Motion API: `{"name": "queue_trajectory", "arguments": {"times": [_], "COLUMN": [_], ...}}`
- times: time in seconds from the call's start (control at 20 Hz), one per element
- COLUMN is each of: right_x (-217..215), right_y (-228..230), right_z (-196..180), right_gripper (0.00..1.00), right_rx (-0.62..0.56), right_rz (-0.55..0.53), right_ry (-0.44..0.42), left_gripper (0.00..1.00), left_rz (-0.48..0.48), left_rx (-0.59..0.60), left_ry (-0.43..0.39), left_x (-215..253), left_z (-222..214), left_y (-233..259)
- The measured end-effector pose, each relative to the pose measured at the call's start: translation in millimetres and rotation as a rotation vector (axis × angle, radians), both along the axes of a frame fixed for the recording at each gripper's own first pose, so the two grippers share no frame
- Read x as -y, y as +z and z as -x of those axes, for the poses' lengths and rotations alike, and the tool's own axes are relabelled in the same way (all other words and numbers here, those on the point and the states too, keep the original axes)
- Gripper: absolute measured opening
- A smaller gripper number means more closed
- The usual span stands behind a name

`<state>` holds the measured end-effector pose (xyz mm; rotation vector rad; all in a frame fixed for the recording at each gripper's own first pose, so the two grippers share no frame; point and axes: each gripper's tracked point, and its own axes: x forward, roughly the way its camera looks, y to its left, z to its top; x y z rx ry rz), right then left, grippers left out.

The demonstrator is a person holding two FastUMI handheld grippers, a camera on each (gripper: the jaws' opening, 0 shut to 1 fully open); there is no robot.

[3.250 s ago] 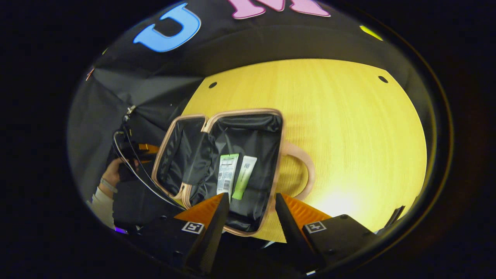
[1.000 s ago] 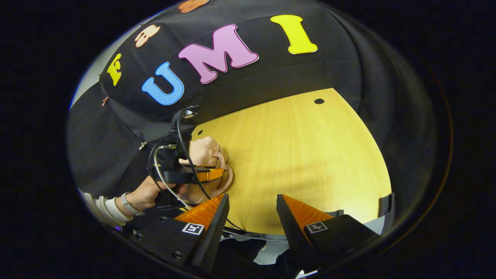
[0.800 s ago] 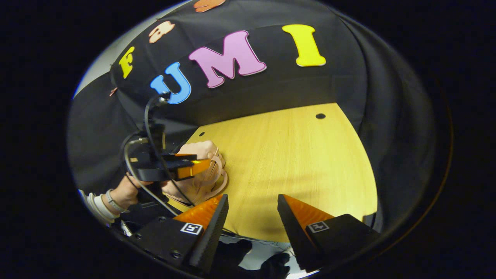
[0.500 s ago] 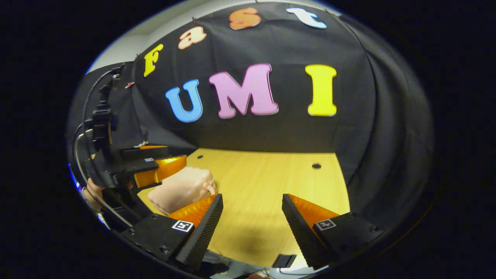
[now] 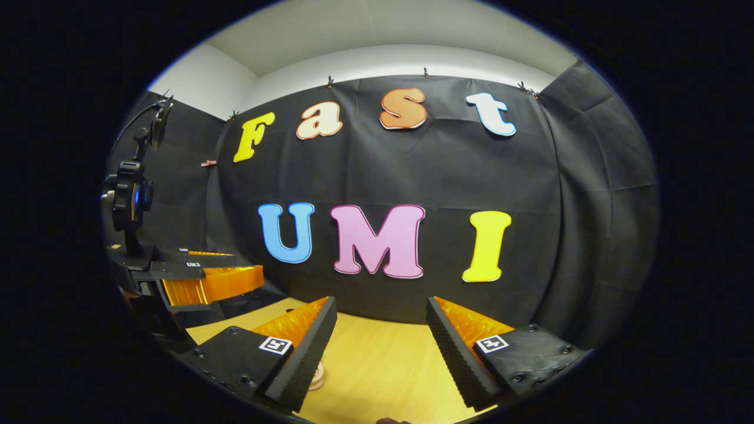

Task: First open the suitcase, pack the skin care products into it, and then close the suitcase.

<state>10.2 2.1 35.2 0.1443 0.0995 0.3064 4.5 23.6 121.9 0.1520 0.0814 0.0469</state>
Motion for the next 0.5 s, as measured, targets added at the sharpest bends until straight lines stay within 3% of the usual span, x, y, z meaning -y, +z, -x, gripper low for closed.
{"name": "queue_trajectory", "arguments": {"times": [0.25, 0.5], "right_x": [-14, 1], "right_y": [11, 18], "right_z": [2, -4], "right_gripper": [0.97, 0.97], "right_rx": [0.027, 0.048], "right_rz": [-0.019, -0.033], "right_ry": [-0.001, -0.067], "left_gripper": [0.98, 0.98], "left_rz": [0.014, 0.033], "left_rx": [0.009, 0.025], "left_ry": [0.010, -0.010], "left_x": [-22, -27], "left_z": [0, -5], "left_y": [7, 10]}}
